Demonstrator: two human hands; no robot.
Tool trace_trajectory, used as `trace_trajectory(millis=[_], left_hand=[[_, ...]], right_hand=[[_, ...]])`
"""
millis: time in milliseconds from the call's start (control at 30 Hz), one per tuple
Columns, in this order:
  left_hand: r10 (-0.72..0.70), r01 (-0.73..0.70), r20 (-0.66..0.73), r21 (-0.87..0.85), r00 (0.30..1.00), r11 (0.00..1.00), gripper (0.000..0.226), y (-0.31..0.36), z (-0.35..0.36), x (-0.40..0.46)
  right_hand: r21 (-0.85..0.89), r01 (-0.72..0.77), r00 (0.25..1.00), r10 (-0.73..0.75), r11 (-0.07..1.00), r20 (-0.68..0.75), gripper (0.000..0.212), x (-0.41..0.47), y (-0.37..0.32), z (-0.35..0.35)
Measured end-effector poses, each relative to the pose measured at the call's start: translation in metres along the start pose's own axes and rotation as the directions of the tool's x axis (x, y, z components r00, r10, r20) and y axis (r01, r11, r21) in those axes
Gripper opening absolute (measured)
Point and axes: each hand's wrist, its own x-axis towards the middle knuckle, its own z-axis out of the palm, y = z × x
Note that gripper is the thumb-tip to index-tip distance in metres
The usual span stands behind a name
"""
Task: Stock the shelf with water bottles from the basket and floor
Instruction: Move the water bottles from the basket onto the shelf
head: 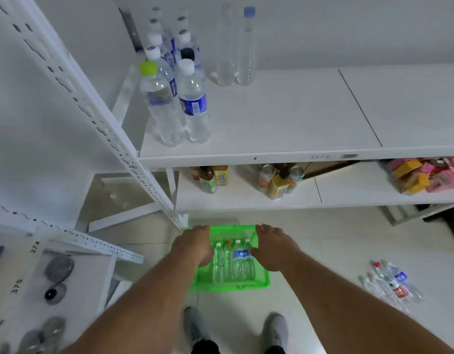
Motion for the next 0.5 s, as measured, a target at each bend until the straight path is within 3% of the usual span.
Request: trace_trajectory(millis=[267,500], left_hand=[[-0.007,0.026,0.164,-0.115,0.986,0.993,0.059,-0.073,0.078,0.082],[-0.064,0.138,0.224,-0.331,0.972,0.934,0.057,-0.088,0.196,0.19]], right_hand=[[0.019,-0.091,0.976,0.086,0.996,0.199,0.071,0.069,-0.041,0.091],[0.093,-0.173,0.95,0.141,0.981,0.279,0.066,0.185,-0.011,0.192]])
